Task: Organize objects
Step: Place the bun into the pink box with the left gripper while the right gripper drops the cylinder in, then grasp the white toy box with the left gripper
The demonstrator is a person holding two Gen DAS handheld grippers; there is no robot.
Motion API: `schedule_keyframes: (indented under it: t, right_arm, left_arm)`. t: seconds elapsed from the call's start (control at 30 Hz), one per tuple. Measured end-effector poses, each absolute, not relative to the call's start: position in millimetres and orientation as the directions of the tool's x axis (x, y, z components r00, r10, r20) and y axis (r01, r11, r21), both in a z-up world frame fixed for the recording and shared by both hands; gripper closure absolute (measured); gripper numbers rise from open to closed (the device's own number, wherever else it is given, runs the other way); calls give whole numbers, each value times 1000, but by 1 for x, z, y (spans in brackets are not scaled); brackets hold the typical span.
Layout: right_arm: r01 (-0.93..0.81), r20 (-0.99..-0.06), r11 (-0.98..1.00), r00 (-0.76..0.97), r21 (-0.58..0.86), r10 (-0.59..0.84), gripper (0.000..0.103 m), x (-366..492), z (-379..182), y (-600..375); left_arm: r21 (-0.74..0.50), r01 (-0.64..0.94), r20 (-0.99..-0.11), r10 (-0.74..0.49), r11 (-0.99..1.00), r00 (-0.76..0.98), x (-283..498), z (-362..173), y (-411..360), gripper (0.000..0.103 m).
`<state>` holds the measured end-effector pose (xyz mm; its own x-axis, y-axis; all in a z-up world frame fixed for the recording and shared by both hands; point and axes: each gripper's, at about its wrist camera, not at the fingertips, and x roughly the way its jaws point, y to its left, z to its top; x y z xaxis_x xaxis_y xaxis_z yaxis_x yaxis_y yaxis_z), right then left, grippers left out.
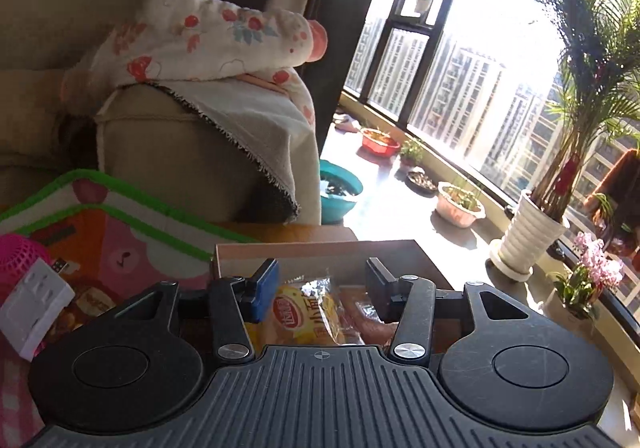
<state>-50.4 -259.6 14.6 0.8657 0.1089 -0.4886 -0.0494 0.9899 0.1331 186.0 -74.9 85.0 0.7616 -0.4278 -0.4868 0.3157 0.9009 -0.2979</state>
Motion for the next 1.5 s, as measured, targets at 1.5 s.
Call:
schedule_keyframes:
  t: [1.5]
  right_arm:
    - [-268, -529, 956, 832, -121, 166, 3, -5, 38, -142]
  left_arm:
    - [-275, 212, -457, -321, 938, 829, 78, 55, 74, 51]
